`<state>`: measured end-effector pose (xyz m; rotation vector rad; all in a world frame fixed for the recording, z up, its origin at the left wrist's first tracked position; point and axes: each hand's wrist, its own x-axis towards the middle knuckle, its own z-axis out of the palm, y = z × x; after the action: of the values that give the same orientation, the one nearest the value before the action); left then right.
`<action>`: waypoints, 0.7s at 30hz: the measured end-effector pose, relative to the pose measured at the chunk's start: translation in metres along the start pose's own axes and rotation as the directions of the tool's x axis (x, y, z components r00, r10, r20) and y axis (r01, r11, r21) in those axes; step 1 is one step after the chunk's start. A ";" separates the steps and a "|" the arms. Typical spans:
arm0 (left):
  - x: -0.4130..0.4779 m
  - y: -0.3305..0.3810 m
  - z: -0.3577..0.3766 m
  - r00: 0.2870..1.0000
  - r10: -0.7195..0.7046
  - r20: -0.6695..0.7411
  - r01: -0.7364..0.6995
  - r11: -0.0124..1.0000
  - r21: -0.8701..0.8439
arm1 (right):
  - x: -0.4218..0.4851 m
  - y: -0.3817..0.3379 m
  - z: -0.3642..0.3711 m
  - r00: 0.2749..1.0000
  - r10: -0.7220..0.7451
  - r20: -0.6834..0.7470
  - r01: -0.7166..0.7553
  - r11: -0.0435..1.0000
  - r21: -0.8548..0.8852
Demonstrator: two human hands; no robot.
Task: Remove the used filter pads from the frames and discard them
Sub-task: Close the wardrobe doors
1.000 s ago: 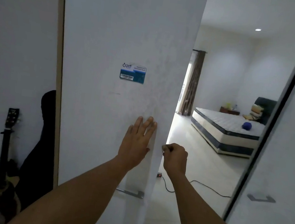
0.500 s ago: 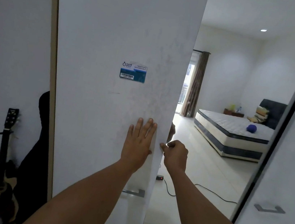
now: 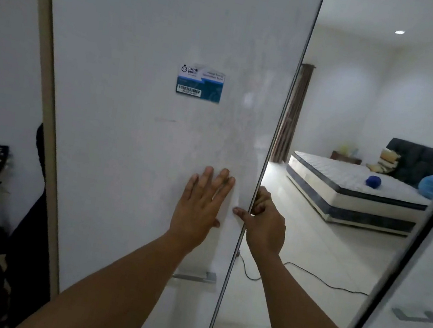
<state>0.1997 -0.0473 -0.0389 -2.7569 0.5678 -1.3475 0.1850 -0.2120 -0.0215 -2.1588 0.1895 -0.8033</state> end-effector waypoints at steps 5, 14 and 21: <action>0.003 -0.004 0.005 1.000 0.012 0.007 -0.012 1.000 0.006 | 0.001 0.002 0.007 0.999 0.021 -0.031 -0.020 0.999 0.025; -0.003 0.014 -0.014 0.985 -0.082 0.154 0.085 0.996 -0.013 | -0.006 -0.004 -0.010 0.974 -0.070 0.217 0.052 0.995 0.086; 0.002 0.016 -0.055 0.936 -0.044 0.350 0.043 0.999 0.011 | -0.027 -0.003 -0.027 0.907 -0.109 0.406 0.071 0.992 0.108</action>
<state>0.1539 -0.0551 -0.0053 -2.9201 0.4818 -0.8250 0.1473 -0.2164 -0.0196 -2.2068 -0.1633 -0.3805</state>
